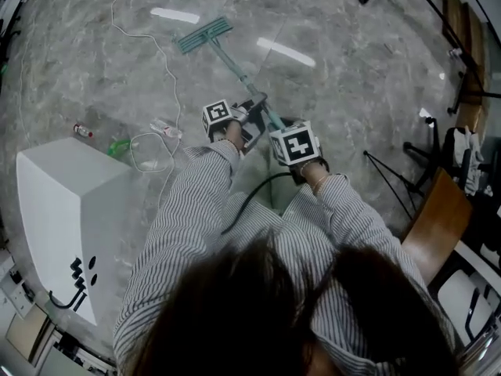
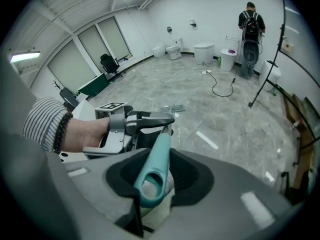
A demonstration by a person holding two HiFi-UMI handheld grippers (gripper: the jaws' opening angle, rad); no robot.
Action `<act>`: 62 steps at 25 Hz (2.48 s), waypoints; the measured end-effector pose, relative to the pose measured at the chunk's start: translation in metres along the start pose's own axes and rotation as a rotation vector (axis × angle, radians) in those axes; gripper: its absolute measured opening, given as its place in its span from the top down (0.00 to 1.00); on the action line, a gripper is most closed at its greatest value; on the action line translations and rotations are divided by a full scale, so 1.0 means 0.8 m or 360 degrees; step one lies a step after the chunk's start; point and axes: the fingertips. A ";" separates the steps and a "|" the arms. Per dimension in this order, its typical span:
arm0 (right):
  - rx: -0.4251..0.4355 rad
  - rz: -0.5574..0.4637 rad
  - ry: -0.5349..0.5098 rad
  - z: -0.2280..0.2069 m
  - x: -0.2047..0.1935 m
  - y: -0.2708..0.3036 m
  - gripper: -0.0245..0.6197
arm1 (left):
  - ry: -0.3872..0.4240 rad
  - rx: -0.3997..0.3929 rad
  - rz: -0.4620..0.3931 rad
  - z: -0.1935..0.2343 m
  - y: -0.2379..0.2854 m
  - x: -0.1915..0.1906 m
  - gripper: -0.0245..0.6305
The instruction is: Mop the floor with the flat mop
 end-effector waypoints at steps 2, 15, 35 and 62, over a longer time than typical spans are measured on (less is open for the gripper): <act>0.0009 0.0013 0.0009 -0.002 -0.045 -0.021 0.79 | -0.0027 -0.0008 0.0013 0.011 0.000 -0.050 0.71; 0.0060 0.0125 -0.0046 -0.075 -0.335 -0.129 0.79 | -0.0143 -0.0152 -0.0069 0.109 0.055 -0.348 0.73; 0.0171 0.0052 0.0023 -0.145 -0.520 -0.293 0.78 | -0.0312 -0.0184 0.0335 0.088 0.116 -0.622 0.74; 0.0117 0.0108 0.0046 -0.121 -0.442 -0.260 0.79 | -0.0247 -0.0128 0.0535 0.063 0.099 -0.548 0.71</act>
Point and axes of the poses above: the fingertips, and each gripper's own axes: y forward along the fingers, z to its left, x out of its top, and after that the axes turned 8 degrees about z, right-handed
